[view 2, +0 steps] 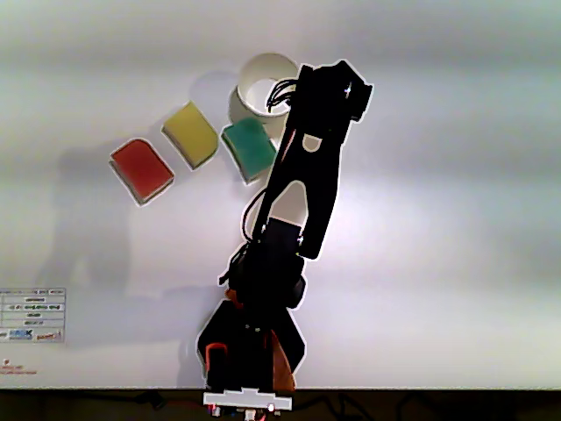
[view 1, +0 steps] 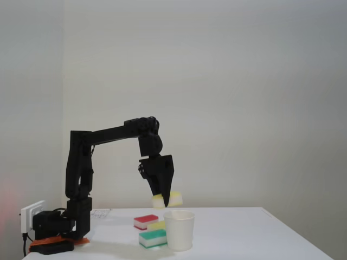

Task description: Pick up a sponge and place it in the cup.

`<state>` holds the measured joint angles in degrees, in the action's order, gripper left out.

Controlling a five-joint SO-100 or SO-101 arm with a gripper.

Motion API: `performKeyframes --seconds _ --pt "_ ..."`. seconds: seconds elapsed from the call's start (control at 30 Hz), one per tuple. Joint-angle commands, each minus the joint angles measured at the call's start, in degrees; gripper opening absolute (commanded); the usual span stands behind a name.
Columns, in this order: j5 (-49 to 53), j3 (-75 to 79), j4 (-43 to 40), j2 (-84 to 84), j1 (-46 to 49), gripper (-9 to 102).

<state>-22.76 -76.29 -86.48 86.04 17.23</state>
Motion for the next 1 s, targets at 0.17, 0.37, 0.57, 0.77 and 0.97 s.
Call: performKeyframes --seconds 0.17,0.37,0.57,0.77,0.97 --pt "8.5 5.4 -1.6 1.6 -3.1 0" --pt "13.8 7.8 -1.4 -0.7 -5.3 0" --pt "20.2 11.3 -0.4 -4.6 -7.0 0" --pt "23.8 14.3 1.8 -8.6 -9.0 0" --pt "25.1 17.2 2.1 -11.5 -10.4 0"
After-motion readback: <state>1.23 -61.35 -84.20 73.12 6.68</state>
